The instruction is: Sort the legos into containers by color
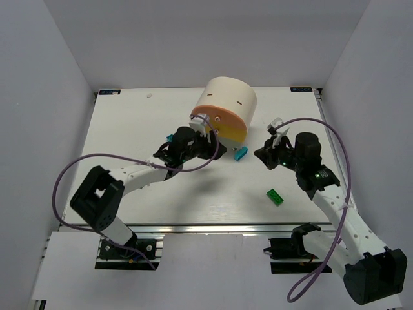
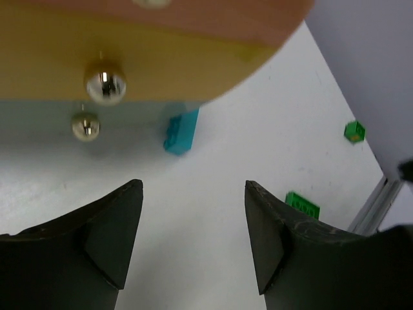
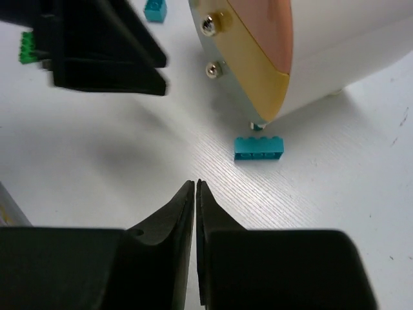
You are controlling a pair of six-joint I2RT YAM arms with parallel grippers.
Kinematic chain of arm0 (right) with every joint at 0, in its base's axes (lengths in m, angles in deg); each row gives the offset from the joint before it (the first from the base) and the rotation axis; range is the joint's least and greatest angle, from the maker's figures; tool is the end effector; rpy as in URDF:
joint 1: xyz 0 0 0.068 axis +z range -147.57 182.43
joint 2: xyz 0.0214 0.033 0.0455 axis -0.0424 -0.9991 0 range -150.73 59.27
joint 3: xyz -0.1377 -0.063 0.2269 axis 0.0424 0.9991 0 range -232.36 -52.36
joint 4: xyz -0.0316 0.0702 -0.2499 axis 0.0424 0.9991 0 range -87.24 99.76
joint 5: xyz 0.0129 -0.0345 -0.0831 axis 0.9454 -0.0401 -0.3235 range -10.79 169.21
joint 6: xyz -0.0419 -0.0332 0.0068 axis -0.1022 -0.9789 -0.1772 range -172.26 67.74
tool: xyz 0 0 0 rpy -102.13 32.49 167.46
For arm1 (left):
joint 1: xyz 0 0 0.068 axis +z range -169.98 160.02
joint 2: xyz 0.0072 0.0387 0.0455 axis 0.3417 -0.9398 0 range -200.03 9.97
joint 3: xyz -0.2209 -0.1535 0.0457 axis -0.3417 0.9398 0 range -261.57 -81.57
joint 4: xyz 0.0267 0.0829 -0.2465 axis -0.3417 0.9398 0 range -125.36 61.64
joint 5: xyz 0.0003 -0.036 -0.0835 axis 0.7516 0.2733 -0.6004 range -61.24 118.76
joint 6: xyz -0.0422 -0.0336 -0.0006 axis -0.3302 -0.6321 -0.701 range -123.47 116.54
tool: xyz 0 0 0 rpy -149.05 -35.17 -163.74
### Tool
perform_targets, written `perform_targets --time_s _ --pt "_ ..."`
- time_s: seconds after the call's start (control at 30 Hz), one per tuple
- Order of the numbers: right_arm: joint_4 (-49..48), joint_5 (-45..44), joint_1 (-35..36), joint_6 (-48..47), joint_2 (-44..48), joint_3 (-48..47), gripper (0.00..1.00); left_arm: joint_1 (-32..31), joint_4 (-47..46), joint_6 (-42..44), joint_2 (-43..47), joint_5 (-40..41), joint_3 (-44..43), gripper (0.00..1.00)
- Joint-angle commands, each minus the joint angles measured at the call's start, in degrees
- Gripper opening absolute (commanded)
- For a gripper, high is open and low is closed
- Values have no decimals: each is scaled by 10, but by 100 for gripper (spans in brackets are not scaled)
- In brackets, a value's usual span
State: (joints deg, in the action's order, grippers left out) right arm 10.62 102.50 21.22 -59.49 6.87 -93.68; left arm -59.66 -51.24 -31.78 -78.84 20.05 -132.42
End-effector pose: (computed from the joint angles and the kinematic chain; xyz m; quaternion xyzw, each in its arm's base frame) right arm 0.1960 0.0815 0.2998 -0.2937 0.7502 0.2208 0.5497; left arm 0.2626 -0.2249 0.2331 0.1241 0.8188 -0.3636 0.4266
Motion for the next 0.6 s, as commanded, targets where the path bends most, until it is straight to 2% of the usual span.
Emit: perform_targets --time_s 0.0,0.03,0.2,0.43,0.57 --pt "-24 97 -20 17 29 -15 10 7 -14 -17 -35 39 -81 74" --pt "-10 117 -26 -12 32 -20 15 7 -4 -15 -46 47 -93 74" --pt "20 215 -41 -69 55 -18 20 19 31 -17 -108 74 -160 72" --pt "29 227 -45 -89 61 -18 20 29 78 -16 -137 78 -198 68" --pt "28 225 -46 -91 58 -17 20 29 102 -10 -131 120 -200 62"
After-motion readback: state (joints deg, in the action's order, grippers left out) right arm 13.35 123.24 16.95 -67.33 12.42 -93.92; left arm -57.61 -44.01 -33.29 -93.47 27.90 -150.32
